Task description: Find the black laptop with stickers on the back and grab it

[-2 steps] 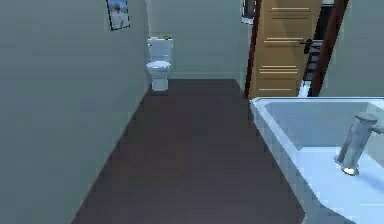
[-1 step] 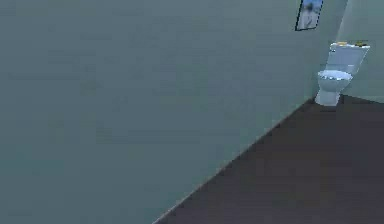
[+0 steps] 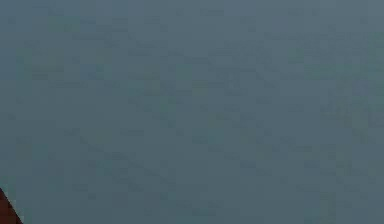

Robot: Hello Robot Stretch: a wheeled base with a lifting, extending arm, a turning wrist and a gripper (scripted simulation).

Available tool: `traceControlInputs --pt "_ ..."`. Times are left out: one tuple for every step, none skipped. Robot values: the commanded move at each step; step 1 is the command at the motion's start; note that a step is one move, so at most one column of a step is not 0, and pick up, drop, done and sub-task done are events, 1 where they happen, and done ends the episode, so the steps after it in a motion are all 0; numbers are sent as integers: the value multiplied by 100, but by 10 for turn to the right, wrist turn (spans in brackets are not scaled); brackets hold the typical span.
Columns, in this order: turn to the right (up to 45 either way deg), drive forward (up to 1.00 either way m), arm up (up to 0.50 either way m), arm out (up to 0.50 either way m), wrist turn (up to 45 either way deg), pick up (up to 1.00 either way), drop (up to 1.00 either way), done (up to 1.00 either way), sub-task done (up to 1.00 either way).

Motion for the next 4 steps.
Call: traceControlInputs --pt "-450 0 0 0 0 0 0 0 0" --pt "-210 0 0 0 0 0 0 0 0" --pt "0 5 0 0 0 0 0 0 0" --pt "-270 0 0 0 0 0 0 0 0"
